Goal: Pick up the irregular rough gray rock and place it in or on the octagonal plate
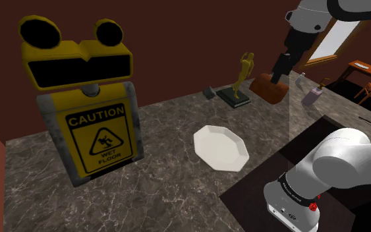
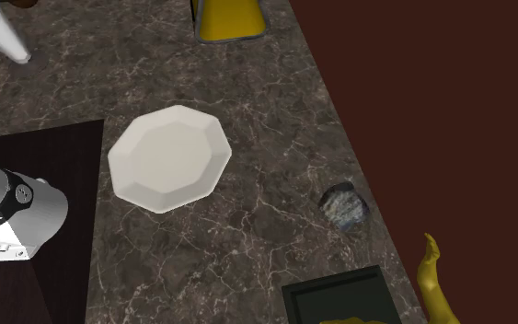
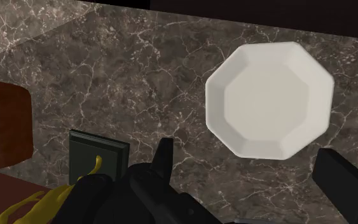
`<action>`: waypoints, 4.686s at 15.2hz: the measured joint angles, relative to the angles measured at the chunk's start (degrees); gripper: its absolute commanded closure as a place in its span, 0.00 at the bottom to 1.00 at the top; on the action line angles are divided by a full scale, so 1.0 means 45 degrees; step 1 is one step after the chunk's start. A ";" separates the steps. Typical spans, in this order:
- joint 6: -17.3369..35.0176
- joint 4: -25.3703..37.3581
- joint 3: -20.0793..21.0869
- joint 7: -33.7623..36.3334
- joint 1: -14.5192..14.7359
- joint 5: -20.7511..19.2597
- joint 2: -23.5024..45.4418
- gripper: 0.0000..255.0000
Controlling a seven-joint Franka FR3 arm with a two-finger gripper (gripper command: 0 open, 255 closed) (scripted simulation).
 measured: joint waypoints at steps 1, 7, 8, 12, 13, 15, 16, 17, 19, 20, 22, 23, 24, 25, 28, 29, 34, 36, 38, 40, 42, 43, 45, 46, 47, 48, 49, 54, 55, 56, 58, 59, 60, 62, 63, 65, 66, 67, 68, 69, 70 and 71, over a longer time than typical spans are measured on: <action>0.0000 0.0000 0.0000 0.0000 0.0000 0.0000 0.0000 0.00; 0.2396 -0.0709 -0.0071 0.0324 -0.0236 -0.0399 0.1416 0.00; 0.2911 -0.0786 -0.0078 0.0414 -0.0286 -0.0482 0.1795 0.00; 0.4594 -0.0808 -0.0111 0.0731 -0.0510 -0.0847 0.3200 0.00; 0.5032 -0.0801 -0.0078 0.0875 -0.0549 -0.0930 0.3595 0.00; 0.5931 -0.0736 -0.0161 0.0993 -0.0719 -0.1183 0.4422 0.00; 0.6314 -0.0553 -0.0126 0.1142 -0.0761 -0.1276 0.4935 0.00; 0.6727 -0.0454 -0.0128 0.1259 -0.0824 -0.1395 0.5391 0.00; 0.7542 -0.0149 -0.0151 0.1492 -0.0966 -0.1658 0.6391 0.00; 0.7865 -0.0008 -0.0159 0.1607 -0.1028 -0.1782 0.6795 0.00; 0.8556 0.0415 -0.0185 0.1853 -0.1157 -0.2063 0.7794 0.00; 0.8855 0.0662 -0.0171 0.2024 -0.1197 -0.2203 0.8295 0.00; 0.9065 0.0879 -0.0178 0.2142 -0.1238 -0.2326 0.8669 0.00; 0.9289 0.1104 -0.0179 0.2292 -0.1273 -0.2462 0.9068 0.00; 1.0035 0.1909 -0.0270 0.2664 -0.1415 -0.2903 1.0452 0.00; 1.0345 0.2165 -0.0301 0.2857 -0.1444 -0.3088 1.0971 0.00; 1.1115 0.4100 -0.0542 0.3392 -0.1527 -0.3688 1.3388 0.00; 1.1301 0.4960 -0.0651 0.3539 -0.1543 -0.3858 1.4303 0.00; 1.1424 0.5774 -0.0751 0.3616 -0.1567 -0.3964 1.5136 0.00; 1.1610 0.5988 -0.0810 0.3681 -0.1587 -0.4038 1.5500 0.00; 1.1851 0.6081 -0.0868 0.3712 -0.1633 -0.4103 1.5808 0.00; 1.1957 0.6147 -0.0892 0.3726 -0.1651 -0.4129 1.5972 0.00; 1.2173 0.6269 -0.0941 0.3741 -0.1698 -0.4177 1.6288 0.00; 1.2269 0.6228 -0.0960 0.3776 -0.1700 -0.4209 1.6349 0.00; 1.2310 0.6237 -0.0969 0.3781 -0.1708 -0.4219 1.6396 0.00; 1.2326 0.6250 -0.0972 0.3785 -0.1709 -0.4223 1.6422 0.00; 1.2339 0.6249 -0.0975 0.3790 -0.1709 -0.4227 1.6433 0.00; 1.2351 0.6255 -0.0972 0.3793 -0.1706 -0.4229 1.6434 1.00; 1.2351 0.6256 -0.0973 0.3793 -0.1706 -0.4230 1.6438 1.00; 1.2350 0.6256 -0.0975 0.3793 -0.1708 -0.4230 1.6443 1.00; 1.2349 0.6256 -0.0976 0.3792 -0.1709 -0.4230 1.6446 1.00; 1.2349 0.6256 -0.0976 0.3792 -0.1710 -0.4230 1.6447 1.00; 1.2348 0.6256 -0.0976 0.3792 -0.1710 -0.4230 1.6447 1.00; 1.2348 0.6256 -0.0976 0.3792 -0.1710 -0.4229 1.6447 1.00; 1.2348 0.6256 -0.0976 0.3792 -0.1710 -0.4229 1.6447 0.00; 1.2570 0.6011 -0.1441 0.4444 -0.1190 -0.4469 1.6329 0.00; 1.2579 0.6026 -0.1455 0.4938 -0.1189 -0.4491 1.6308 0.00; 1.2565 0.6025 -0.1416 0.4714 -0.1231 -0.4507 1.6304 0.00; 1.3085 0.5492 -0.1795 0.5202 -0.0838 -0.4943 1.6048 0.00; 1.3931 0.4837 -0.2542 0.6846 -0.0017 -0.5792 1.5761 0.00; 1.4825 0.4308 -0.3631 0.9515 0.1163 -0.7007 1.5656 0.00; 1.5500 0.3928 -0.4923 1.3095 0.2642 -0.8493 1.5660 0.00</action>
